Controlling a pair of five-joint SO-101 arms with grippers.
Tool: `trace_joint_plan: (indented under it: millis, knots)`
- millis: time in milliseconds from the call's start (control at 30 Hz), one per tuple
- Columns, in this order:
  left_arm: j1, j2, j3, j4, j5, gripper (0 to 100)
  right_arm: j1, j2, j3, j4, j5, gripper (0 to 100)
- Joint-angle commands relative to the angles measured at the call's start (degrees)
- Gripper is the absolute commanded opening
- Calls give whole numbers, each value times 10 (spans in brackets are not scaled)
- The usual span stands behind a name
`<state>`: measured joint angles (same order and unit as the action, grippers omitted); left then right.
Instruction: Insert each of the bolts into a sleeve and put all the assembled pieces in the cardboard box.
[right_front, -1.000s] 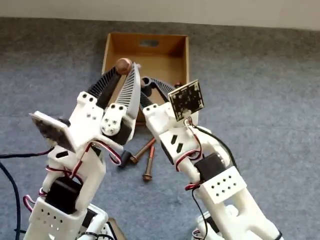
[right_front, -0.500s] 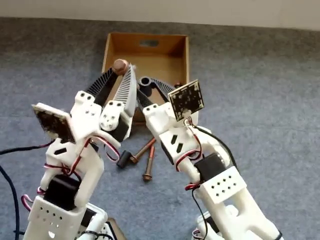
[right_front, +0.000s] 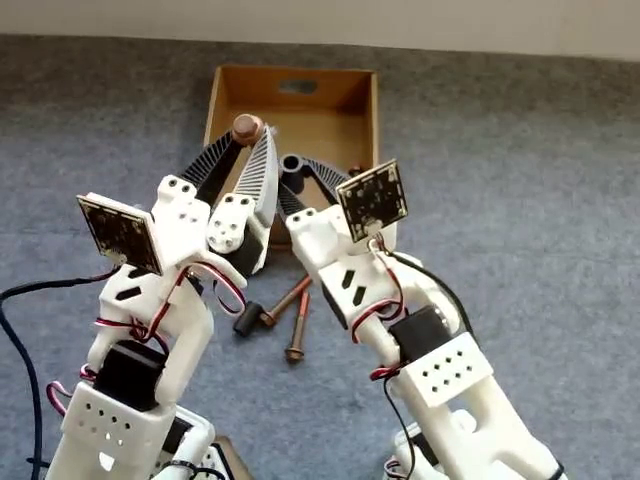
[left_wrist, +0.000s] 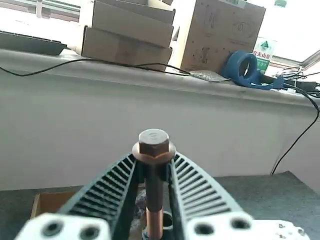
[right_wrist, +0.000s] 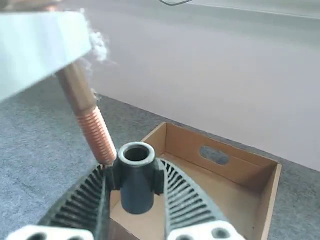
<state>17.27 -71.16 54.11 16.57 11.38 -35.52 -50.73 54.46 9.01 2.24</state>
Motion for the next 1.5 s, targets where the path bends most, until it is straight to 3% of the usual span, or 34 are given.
trace_joint_plan:
  millis: [0,367,567,1267,1467]
  knots:
    - [-3,2,-30,-19,4,9,8,-28,-2,-8,-6,6]
    - [19,1,-29,-44,5,9,14,-175,79,18,-6,6]
    - [76,1,-29,-32,4,9,14,-177,92,18,-6,6]
    - [75,7,-28,-36,4,9,11,-176,87,17,-6,6]
    - [74,7,10,-120,4,9,11,-176,87,17,-6,6]
